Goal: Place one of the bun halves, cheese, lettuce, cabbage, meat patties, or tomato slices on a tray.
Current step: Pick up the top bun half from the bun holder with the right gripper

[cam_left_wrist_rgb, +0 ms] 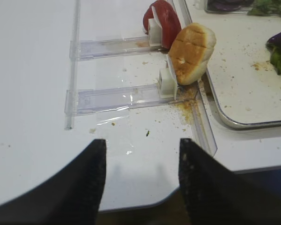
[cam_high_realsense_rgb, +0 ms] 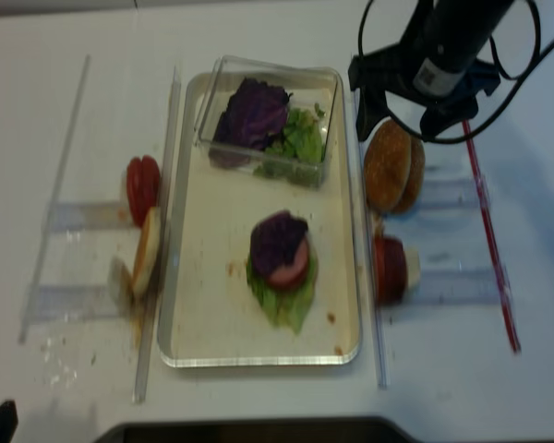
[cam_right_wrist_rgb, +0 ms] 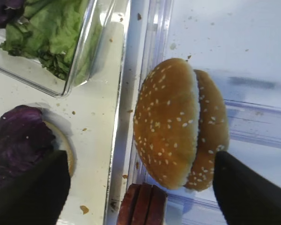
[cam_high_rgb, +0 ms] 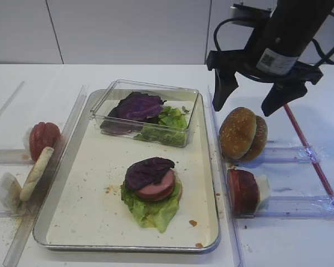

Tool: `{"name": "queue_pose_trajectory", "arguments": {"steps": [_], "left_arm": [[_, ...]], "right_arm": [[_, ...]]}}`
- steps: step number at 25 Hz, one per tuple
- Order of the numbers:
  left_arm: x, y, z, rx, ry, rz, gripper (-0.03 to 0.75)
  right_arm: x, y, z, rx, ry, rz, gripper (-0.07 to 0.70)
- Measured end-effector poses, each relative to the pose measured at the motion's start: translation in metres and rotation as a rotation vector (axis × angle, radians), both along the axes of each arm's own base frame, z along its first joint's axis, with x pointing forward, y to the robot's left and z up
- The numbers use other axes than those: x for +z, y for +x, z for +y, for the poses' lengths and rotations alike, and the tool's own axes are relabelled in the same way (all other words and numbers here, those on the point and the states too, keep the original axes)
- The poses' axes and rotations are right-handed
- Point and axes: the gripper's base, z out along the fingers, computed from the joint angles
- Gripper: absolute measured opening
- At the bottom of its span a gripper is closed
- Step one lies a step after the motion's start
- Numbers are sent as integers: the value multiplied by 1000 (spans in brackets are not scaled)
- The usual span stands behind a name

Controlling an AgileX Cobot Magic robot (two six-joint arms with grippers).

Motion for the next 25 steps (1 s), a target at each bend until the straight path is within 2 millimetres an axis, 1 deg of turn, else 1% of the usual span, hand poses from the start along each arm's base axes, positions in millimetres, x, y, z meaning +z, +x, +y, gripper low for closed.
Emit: {"name": "queue_pose_trajectory", "arguments": {"steps": [11, 20, 25], "left_arm": [[0, 0, 0, 0, 0, 0, 341], [0, 0, 0, 0, 0, 0, 341], [0, 0, 0, 0, 0, 0, 341]], "right_arm": [[-17, 7, 6, -16, 32, 56, 626], [-19, 10, 10, -31, 69, 56, 626], [-26, 12, 14, -34, 81, 72, 626]]}}
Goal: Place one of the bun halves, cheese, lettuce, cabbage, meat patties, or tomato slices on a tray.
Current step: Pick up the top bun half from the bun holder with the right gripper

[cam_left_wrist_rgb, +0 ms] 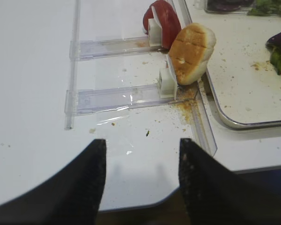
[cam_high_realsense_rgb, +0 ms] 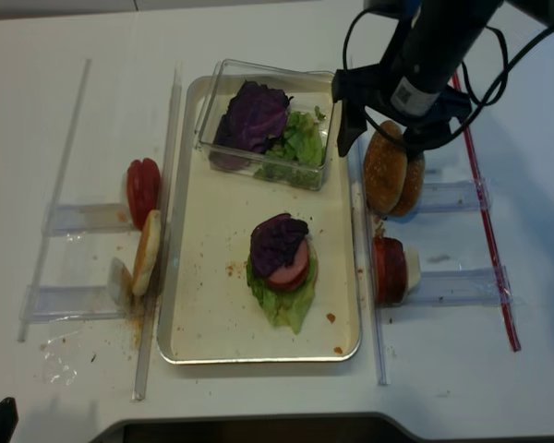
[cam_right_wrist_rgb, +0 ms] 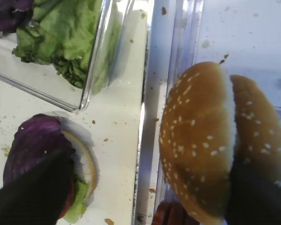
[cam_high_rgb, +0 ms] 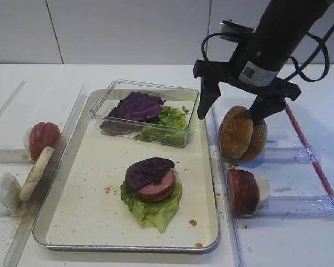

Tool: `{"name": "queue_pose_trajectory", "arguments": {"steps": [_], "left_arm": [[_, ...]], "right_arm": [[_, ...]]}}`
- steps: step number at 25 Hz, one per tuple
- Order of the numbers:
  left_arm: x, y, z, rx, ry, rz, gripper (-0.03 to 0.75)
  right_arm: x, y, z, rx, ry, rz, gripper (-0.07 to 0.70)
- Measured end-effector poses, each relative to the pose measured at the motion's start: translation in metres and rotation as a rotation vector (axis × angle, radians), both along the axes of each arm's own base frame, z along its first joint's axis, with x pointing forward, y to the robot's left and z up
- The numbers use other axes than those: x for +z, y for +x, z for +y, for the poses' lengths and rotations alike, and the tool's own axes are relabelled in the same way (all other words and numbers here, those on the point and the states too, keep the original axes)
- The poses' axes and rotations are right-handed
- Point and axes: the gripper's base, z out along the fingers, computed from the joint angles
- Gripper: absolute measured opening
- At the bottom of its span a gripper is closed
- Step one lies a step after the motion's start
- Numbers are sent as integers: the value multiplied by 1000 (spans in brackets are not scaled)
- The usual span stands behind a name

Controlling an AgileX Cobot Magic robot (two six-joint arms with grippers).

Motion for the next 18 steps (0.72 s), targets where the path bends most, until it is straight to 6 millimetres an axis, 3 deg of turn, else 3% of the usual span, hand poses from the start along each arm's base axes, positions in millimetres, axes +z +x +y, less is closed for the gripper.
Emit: {"name": "queue_pose_trajectory", "arguments": {"steps": [11, 18], "left_arm": [[0, 0, 0, 0, 0, 0, 341], [0, 0, 0, 0, 0, 0, 341]], "right_arm": [[-17, 4, 7, 9, -4, 36, 608], [-18, 5, 7, 10, -10, 36, 354]]}}
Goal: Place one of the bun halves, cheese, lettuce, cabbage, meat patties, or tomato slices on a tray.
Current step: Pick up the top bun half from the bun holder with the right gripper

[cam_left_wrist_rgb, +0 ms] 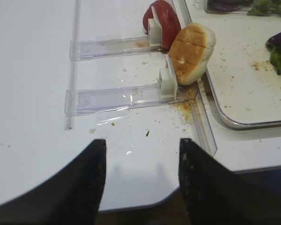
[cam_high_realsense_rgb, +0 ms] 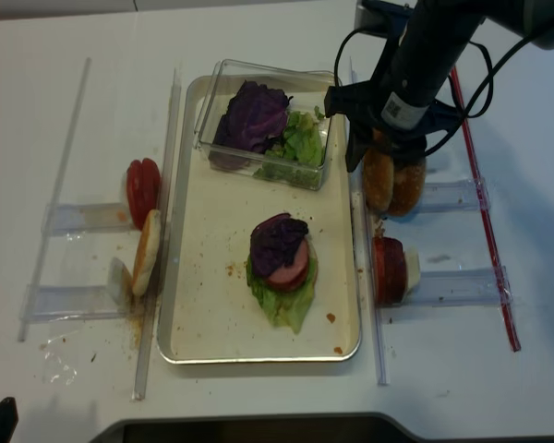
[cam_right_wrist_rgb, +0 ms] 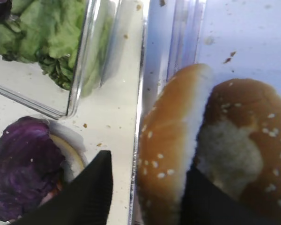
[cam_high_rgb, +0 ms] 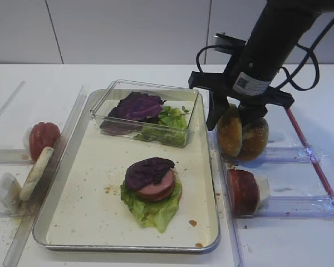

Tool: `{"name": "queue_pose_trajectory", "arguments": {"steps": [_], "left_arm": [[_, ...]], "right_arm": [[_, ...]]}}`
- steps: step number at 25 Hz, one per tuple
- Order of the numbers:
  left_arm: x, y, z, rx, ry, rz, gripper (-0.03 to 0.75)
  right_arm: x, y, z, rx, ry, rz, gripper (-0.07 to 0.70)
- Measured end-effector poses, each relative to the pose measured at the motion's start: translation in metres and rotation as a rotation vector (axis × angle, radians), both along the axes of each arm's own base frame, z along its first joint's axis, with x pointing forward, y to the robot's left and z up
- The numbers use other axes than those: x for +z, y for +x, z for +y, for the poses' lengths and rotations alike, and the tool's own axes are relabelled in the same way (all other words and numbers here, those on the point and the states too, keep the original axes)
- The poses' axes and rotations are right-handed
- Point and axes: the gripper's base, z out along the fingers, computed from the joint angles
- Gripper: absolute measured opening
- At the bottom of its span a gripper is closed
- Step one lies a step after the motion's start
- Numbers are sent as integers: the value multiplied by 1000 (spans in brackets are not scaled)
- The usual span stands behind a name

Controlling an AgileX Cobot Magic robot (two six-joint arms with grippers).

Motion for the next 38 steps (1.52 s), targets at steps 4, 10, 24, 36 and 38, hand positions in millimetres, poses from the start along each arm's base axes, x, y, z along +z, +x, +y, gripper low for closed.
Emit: {"name": "queue_pose_trajectory", "arguments": {"steps": [4, 10, 24, 36, 38], "left_arm": [[0, 0, 0, 0, 0, 0, 341], [0, 0, 0, 0, 0, 0, 341], [0, 0, 0, 0, 0, 0, 341], [0, 0, 0, 0, 0, 0, 341], [0, 0, 0, 0, 0, 0, 341]], "right_arm": [[0, 0, -1, 4, -11, -4, 260], [0, 0, -1, 5, -15, -5, 209], [-1, 0, -2, 9, -20, 1, 176], [0, -2, -2, 17, -23, 17, 160], [0, -3, -2, 20, -25, 26, 160]]}}
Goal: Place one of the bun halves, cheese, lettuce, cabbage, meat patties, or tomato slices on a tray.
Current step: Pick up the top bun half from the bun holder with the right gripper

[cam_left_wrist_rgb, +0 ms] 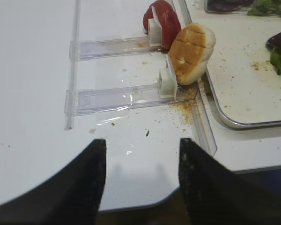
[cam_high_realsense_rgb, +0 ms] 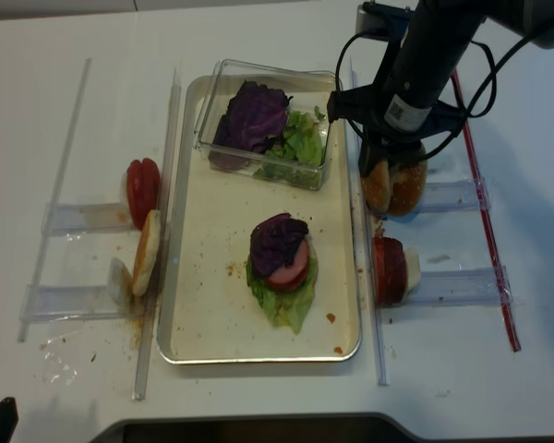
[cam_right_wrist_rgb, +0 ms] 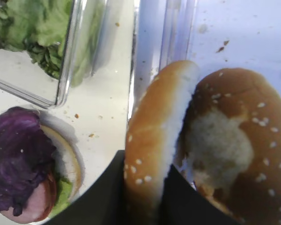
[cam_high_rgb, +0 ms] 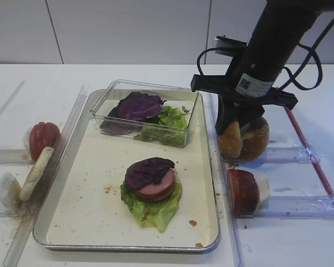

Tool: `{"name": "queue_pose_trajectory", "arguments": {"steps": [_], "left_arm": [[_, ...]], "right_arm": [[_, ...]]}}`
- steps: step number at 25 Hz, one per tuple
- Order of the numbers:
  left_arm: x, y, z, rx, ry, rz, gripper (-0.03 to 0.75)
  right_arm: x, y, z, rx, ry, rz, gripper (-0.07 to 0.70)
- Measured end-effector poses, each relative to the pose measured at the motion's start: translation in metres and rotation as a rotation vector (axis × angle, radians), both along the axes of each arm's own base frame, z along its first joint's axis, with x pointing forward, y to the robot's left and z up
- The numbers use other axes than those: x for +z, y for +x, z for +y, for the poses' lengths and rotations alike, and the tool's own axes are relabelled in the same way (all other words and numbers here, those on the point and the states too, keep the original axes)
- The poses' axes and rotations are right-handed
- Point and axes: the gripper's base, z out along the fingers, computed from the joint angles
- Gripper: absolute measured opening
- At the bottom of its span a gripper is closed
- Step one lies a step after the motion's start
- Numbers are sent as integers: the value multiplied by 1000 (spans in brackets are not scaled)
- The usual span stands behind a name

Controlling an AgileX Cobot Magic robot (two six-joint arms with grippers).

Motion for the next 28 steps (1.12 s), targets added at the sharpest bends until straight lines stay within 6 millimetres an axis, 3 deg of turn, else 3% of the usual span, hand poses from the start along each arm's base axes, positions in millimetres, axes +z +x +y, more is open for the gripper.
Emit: {"name": "queue_pose_trajectory", "arguments": {"steps": [28], "left_arm": [[0, 0, 0, 0, 0, 0, 341]], "right_arm": [[3, -3, 0, 21, -4, 38, 150]]}}
